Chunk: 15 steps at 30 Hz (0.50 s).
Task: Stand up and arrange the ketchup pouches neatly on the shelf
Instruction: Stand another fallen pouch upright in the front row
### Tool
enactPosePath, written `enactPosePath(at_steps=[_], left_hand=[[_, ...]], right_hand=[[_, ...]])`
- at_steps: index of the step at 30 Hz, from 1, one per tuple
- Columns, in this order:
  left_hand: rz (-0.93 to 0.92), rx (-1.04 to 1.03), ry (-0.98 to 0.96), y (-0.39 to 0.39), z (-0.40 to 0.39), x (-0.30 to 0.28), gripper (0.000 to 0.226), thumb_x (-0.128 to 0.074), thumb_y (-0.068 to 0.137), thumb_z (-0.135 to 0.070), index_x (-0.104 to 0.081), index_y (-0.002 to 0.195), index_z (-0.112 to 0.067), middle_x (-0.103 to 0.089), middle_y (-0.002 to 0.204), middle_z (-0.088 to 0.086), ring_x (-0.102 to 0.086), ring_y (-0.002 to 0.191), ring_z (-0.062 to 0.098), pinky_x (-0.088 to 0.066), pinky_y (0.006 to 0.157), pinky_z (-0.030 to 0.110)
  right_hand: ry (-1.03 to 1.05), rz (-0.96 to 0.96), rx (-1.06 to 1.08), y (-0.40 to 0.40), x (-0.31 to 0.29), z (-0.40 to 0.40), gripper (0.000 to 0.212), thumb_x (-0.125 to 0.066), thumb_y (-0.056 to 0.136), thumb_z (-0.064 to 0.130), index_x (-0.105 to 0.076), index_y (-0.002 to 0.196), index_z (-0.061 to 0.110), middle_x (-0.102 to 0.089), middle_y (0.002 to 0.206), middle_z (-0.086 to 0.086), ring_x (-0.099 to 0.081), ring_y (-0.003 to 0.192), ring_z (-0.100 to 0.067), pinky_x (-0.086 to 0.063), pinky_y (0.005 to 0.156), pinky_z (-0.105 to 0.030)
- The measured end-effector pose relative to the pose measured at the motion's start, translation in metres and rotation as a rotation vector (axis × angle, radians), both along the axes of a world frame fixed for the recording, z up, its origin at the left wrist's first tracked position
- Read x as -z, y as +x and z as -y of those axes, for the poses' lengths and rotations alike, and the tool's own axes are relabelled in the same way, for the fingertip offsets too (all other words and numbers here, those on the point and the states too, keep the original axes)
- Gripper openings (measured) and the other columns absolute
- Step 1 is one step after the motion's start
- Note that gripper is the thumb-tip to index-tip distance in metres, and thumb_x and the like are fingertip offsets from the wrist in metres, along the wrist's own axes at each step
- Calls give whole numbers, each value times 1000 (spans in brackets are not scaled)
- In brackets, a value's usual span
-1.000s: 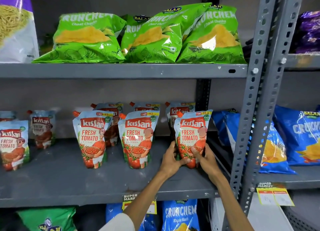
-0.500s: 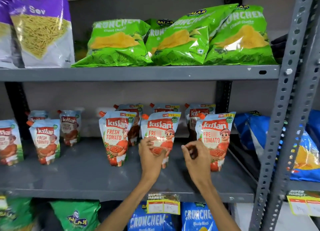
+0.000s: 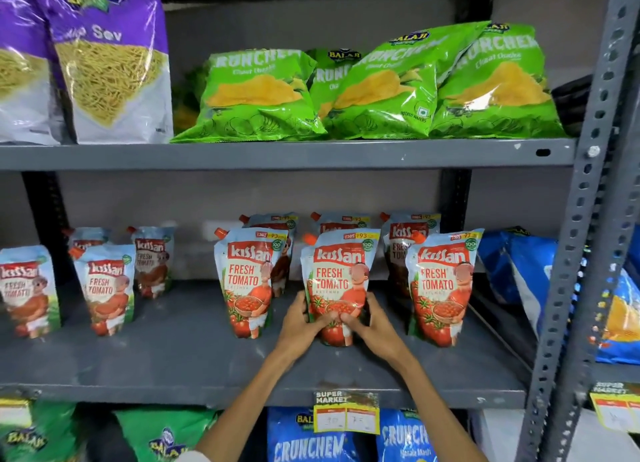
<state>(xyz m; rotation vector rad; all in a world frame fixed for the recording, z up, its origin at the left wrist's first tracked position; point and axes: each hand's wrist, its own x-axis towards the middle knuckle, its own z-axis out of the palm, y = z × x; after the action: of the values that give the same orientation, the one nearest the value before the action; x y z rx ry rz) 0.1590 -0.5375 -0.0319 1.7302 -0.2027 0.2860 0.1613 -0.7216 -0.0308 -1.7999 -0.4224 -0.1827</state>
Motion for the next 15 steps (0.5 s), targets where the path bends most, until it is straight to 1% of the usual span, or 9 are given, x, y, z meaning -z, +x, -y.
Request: enactPosePath(at_steps=[2, 3, 5, 7, 10, 13, 15], left_hand=[[6, 13, -16, -1, 6, 2, 59, -85, 74, -28, -52, 122, -31, -69, 119, -9, -67, 111, 8, -55, 93, 27], [6, 11, -26, -2, 9, 3, 57, -85, 75, -25, -53, 122, -30, -69, 119, -9, -67, 110, 8, -56, 92, 26], [14, 0, -47, -1, 13, 2, 54, -83, 77, -21, -54, 121, -29, -70, 119, -6, -68, 109, 8, -56, 89, 24], [14, -11, -52, -1, 15, 1, 52, -82, 78, -20, -53, 121, -29, -70, 118, -6, -67, 109, 6, -56, 87, 22], [21, -27, -43, 0, 17, 0, 54, -81, 79, -19, -52, 125, -25, -69, 121, -4, -66, 111, 7, -55, 90, 23], [28, -30, -51, -2, 18, -1, 52, -81, 80, -16, -54, 124, -24, -70, 121, -1, -68, 107, 5, -56, 84, 19], [19, -10, -67, -4, 18, -2, 52, -81, 80, -14, -54, 123, -23, -71, 121, 1, -69, 106, 5, -57, 82, 18]], right_hand=[[5, 14, 8, -2, 1, 5, 54, -72, 86, 23, -45, 132, 14, -62, 127, 3, -61, 112, 3, -50, 88, -13], [7, 10, 10, -3, 1, 8, 54, -72, 86, 24, -45, 131, 13, -63, 126, 3, -62, 112, 2, -51, 90, -16], [1, 19, 17, -2, 0, 10, 56, -73, 85, 28, -45, 132, 15, -63, 126, 3, -62, 114, -2, -52, 97, -25], [-7, 19, 9, 0, -1, 11, 57, -73, 84, 33, -45, 131, 17, -64, 125, 6, -62, 114, -4, -52, 99, -32], [-3, 31, 14, 1, 0, 10, 55, -72, 85, 33, -45, 130, 20, -64, 122, 10, -63, 113, -3, -52, 100, -36], [6, 34, 20, 1, 3, 10, 53, -72, 85, 35, -45, 130, 24, -65, 122, 11, -63, 113, -3, -53, 100, -38], [11, 28, 22, 3, 5, 11, 54, -73, 84, 36, -46, 130, 23, -65, 122, 11, -63, 113, -3, -52, 101, -40]])
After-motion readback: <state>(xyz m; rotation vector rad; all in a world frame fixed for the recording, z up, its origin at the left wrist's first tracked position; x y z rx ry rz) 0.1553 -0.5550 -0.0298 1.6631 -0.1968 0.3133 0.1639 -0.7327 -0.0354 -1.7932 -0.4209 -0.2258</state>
